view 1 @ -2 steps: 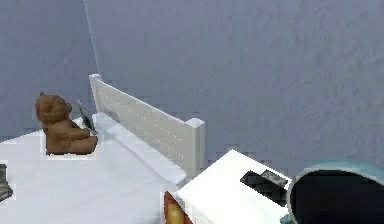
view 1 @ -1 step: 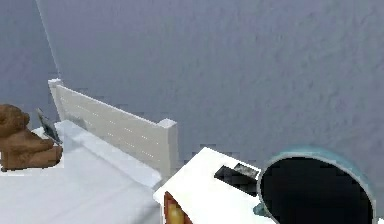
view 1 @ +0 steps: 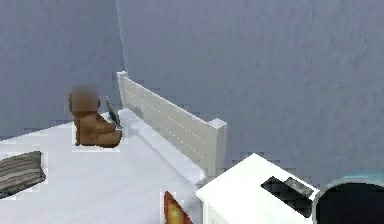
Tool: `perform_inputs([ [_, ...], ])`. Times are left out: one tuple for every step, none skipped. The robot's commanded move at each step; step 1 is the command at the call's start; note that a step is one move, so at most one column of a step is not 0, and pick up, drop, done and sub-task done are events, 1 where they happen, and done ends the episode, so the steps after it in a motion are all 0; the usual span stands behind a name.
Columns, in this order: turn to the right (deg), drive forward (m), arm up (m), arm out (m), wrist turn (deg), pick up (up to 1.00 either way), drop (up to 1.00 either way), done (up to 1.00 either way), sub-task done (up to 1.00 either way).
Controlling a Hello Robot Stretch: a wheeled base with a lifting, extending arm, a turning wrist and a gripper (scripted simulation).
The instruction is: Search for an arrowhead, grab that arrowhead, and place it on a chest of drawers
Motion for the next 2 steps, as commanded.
perform_inputs([
  [45.0,0.0,0.0,0.0,0.0,0.0,0.0,0.0,0.0],
  [6.0,0.0,0.0,0.0,0.0,0.0,0.0,0.0,0.0],
])
